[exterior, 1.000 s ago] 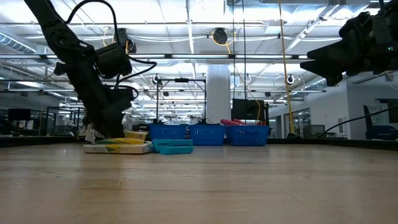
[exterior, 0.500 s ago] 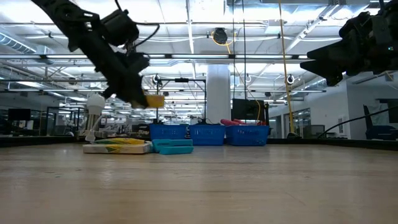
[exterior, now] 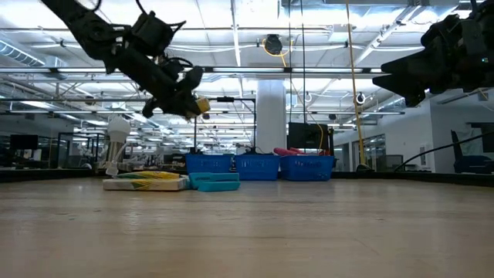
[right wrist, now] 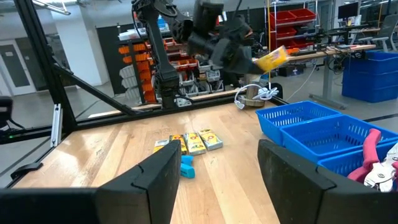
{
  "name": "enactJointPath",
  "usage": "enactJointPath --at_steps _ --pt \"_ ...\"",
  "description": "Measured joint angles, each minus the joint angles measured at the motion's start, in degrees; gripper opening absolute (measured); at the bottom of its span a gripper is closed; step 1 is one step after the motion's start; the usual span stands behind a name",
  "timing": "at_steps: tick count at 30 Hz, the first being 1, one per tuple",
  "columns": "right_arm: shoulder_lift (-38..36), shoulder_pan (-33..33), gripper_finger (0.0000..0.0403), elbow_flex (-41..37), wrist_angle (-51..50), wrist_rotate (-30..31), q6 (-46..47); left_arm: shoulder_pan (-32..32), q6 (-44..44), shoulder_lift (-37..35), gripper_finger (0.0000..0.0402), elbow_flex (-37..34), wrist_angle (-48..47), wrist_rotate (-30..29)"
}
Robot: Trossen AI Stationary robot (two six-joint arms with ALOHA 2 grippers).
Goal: Pick & Place School Supplies
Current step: Put the crayon box into the left blue bin
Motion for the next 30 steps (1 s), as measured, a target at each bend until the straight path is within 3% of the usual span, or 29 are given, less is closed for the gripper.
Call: enactJointPath --at_steps 11,23,30 --pt "0.0 0.0 0.0205 0.0 0.0 0.0 0.0 2.8 -5.4 14.1 0.0067 0.0 12.1 2.1" --pt "0.0 0.0 0.0205 0.0 0.0 0.0 0.0 3.0 -5.0 16.7 0.0069 0.0 13.5 0.9" --pt "0.0 0.0 0.0206 0.0 0.0 0.0 0.0 3.0 -1.7 16.7 0.014 0.0 14.0 1.0"
